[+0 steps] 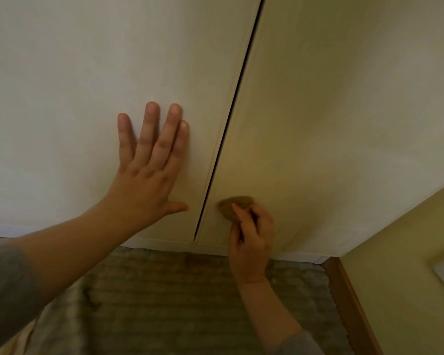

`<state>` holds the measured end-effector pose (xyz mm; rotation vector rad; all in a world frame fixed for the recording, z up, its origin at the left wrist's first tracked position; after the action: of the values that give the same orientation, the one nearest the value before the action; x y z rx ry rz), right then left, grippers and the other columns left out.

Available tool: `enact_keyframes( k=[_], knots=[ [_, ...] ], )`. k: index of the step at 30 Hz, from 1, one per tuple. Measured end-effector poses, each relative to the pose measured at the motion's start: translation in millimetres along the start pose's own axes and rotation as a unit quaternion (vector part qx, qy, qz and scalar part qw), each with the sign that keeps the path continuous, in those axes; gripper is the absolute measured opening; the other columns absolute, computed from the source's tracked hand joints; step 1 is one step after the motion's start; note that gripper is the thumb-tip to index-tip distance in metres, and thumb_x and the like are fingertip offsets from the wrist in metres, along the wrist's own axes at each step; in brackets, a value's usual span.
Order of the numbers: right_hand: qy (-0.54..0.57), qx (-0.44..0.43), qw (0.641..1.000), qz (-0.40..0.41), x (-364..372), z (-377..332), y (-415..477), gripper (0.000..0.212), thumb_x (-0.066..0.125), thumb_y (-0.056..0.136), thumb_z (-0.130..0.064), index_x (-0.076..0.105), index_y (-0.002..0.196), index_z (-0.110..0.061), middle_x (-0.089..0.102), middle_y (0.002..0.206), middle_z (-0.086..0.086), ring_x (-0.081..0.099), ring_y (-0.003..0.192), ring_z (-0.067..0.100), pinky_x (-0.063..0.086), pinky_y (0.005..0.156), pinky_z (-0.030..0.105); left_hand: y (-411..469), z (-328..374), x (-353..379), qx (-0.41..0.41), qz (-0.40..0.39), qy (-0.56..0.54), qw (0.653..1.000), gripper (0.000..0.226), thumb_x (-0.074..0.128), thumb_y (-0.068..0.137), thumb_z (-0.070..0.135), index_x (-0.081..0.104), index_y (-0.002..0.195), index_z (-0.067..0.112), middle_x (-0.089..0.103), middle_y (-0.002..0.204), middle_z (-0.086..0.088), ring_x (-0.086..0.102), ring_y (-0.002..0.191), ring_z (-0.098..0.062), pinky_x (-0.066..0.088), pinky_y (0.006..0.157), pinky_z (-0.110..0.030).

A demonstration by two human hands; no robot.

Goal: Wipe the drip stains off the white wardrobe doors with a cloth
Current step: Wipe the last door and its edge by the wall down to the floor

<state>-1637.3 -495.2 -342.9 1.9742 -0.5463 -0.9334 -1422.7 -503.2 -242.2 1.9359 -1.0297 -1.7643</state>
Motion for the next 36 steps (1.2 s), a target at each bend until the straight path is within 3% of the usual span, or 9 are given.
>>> enact_keyframes(
  k=[3,6,12,15,24,27,31,33,36],
  knots=[
    [-0.039,-0.056,0.992,-0.106,17,11,-37,0.026,0.058,0.085,-0.007,0.075,0.104,-0.008,0.056,0.113,0.008,0.054,0.102,0.023,0.053,0.088,0.031,2,0,2,-0.002,0.004,0.003,1.000,0.159,0.081,0.048,0.074,-0.012,0.155,0.003,-0.013,0.163,-0.019,-0.018,0.147,-0.043,-0.012,0.112,-0.067],
    [-0.045,-0.001,0.985,-0.164,16,20,-62,0.039,0.078,0.069,0.004,0.075,0.104,-0.014,0.062,0.110,0.007,0.057,0.102,0.020,0.059,0.081,0.035,2,-1,4,-0.002,0.006,0.008,1.000,0.158,0.081,0.049,0.075,-0.013,0.154,0.003,-0.011,0.162,-0.020,-0.012,0.147,-0.045,-0.014,0.112,-0.066],
    [0.021,0.245,0.966,0.080,-48,11,-30,0.039,0.073,0.080,0.002,0.068,0.116,-0.013,0.049,0.120,-0.006,0.051,0.109,0.008,0.056,0.087,0.037,3,3,5,-0.015,0.015,-0.009,1.000,0.154,0.079,0.053,0.074,-0.011,0.154,0.001,-0.027,0.161,-0.015,-0.026,0.145,-0.042,-0.018,0.111,-0.063],
    [0.007,0.185,0.972,0.144,-62,21,1,0.032,0.067,0.087,-0.005,0.067,0.119,-0.006,0.049,0.123,-0.002,0.051,0.114,0.018,0.049,0.094,0.028,5,9,5,-0.034,0.008,-0.019,0.999,0.151,0.077,0.054,0.076,-0.001,0.153,-0.005,-0.009,0.159,-0.025,-0.006,0.142,-0.055,-0.018,0.110,-0.063],
    [0.011,0.038,0.998,-0.049,6,40,-43,0.030,0.054,0.087,-0.005,0.066,0.112,-0.014,0.051,0.117,0.004,0.054,0.108,0.023,0.049,0.093,0.033,7,14,9,-0.050,0.011,-0.031,0.998,0.145,0.069,0.060,0.083,0.004,0.152,-0.008,0.001,0.154,-0.032,0.002,0.137,-0.059,-0.020,0.110,-0.061],
    [0.011,0.075,0.993,-0.089,2,40,-56,0.028,0.059,0.086,-0.005,0.072,0.108,-0.015,0.056,0.114,0.002,0.055,0.106,0.019,0.053,0.088,0.038,7,17,9,-0.055,0.015,-0.030,0.998,0.147,0.074,0.057,0.081,0.005,0.151,-0.009,0.002,0.153,-0.034,0.003,0.136,-0.061,-0.019,0.110,-0.061],
    [0.055,0.245,0.965,0.077,-40,23,-24,0.035,0.065,0.083,0.004,0.067,0.111,-0.015,0.056,0.119,0.011,0.054,0.110,0.019,0.050,0.093,0.018,8,29,9,-0.081,0.011,-0.051,0.995,0.153,0.077,0.053,0.080,0.002,0.150,-0.010,0.001,0.152,-0.039,0.002,0.135,-0.065,-0.012,0.107,-0.069],
    [0.038,0.224,0.959,0.168,-63,24,7,0.031,0.063,0.083,0.010,0.066,0.111,-0.003,0.055,0.115,0.021,0.053,0.107,0.020,0.044,0.092,0.010,8,33,10,-0.090,0.006,-0.060,0.994,0.154,0.078,0.051,0.080,0.001,0.150,-0.010,0.000,0.151,-0.040,0.002,0.134,-0.067,-0.008,0.106,-0.071],
    [0.002,0.167,0.968,0.190,-67,45,30,0.028,0.060,0.086,0.006,0.065,0.113,0.001,0.054,0.113,0.023,0.054,0.107,0.024,0.047,0.094,0.022,7,35,12,-0.082,0.005,-0.056,0.995,0.152,0.079,0.051,0.077,0.003,0.150,-0.008,-0.001,0.151,-0.036,0.001,0.133,-0.066,-0.009,0.105,-0.072]
  ],
)
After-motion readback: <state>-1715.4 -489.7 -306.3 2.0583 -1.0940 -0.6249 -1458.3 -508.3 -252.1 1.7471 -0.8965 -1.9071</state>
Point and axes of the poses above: each hand's wrist, its own y-axis towards the middle knuckle, its own x-axis out of the palm, z = x × y, the point moved 2 cm from there along y, towards the middle knuckle
